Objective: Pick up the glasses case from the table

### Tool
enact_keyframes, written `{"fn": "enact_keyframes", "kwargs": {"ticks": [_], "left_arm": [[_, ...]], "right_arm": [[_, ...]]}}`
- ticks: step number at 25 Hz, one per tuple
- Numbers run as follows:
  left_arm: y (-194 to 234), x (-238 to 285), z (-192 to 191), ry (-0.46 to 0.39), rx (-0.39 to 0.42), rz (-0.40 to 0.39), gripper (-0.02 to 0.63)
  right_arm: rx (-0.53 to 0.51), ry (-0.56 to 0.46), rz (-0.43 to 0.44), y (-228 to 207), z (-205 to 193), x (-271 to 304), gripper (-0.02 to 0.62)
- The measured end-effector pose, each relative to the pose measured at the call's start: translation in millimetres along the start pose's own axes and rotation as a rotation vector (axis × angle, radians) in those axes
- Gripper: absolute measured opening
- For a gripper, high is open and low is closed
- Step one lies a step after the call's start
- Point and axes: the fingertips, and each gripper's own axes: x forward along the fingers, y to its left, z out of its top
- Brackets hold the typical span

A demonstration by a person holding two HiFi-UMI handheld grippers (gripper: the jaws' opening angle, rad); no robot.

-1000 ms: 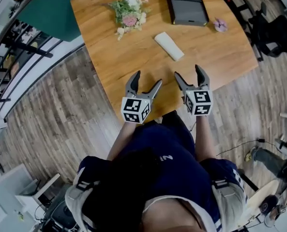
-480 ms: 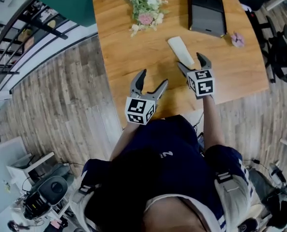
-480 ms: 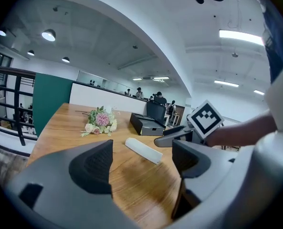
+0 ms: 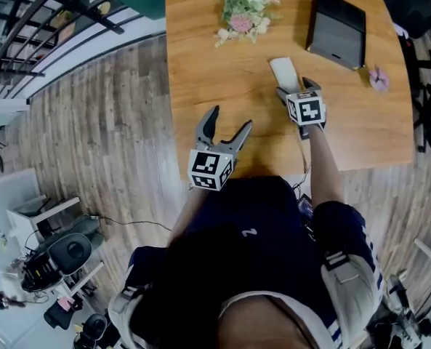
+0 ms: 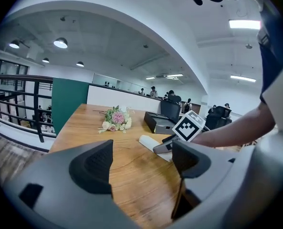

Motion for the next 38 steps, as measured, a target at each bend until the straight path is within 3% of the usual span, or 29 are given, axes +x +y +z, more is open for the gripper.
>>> {"fn": "enact_keyframes", "kwargs": {"ticks": [11,15,23,31,38], "left_arm": [[9,1,-6,0.021,-0.030,0.067,0.387],[7,5,-5,0.018,-0.035,0.064,0.387],[8,1,-2,0.007,-0.037,0.069,0.387],[22,-8,1,-0.018,-0.047,0.080,0.387],[18,-9,4,-0.041,-0.038,0.034,0.387]], "right_arm": [[-0.029,0.026,-0.029,-5,-6,19,0.396],[-0.036,0.032,-0.030,-2,-3,19,0.309],[-0.013,0.024,-0.042,-3,-3,17,0.303],[-0.006,-0.093,-0.086,1,25,-2,0.302],[-0.012,-0.233,-0.141,8,59,-48,0.302]]}}
